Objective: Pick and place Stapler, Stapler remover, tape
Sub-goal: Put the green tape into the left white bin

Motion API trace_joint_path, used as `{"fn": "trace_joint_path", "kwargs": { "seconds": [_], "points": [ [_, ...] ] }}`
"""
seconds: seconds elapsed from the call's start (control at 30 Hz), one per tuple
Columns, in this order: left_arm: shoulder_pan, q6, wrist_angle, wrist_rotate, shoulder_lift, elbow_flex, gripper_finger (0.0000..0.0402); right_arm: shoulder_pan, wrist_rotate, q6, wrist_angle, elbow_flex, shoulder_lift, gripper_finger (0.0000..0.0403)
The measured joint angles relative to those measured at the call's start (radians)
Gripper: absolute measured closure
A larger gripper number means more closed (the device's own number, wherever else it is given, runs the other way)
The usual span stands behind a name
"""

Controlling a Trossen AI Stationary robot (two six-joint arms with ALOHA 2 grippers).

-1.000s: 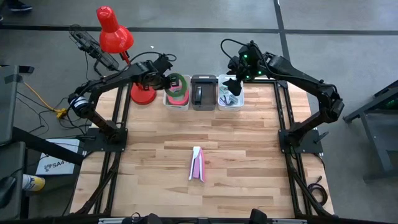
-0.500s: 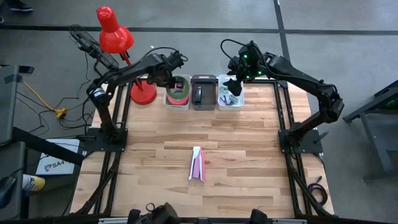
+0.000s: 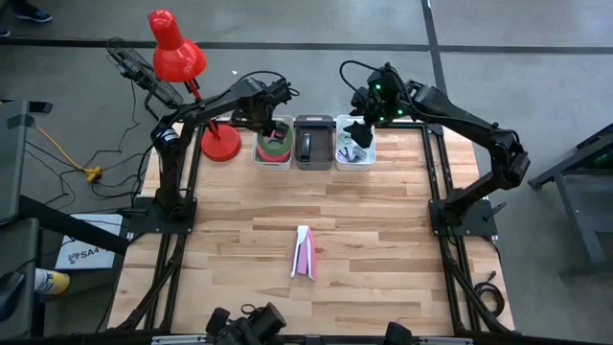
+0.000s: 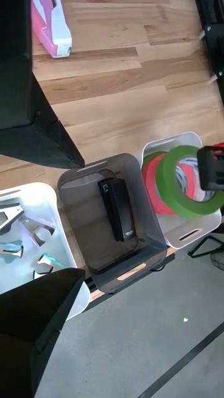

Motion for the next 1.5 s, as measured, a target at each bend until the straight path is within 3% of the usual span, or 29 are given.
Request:
{"fn": "trace_joint_path", "kwargs": {
  "seconds": [0.23,0.4,1.5],
  "points": [
    [0.0,0.282,0.001,0.016,0.025,0.0,0.0319,0.0,0.0,-0.001,0.0,0.0,0.0,0.0136],
    [0.007,0.388,0.008,-0.01,0.025,0.0,0.0319,0.0,0.0,0.001,0.0,0.0,0.0,0.0136],
    [0.046,0.532,0.076,0.064,0.041,0.0,0.032,0.0,0.004,0.022,0.0,0.0,0.0,0.0135]
  ]
}}
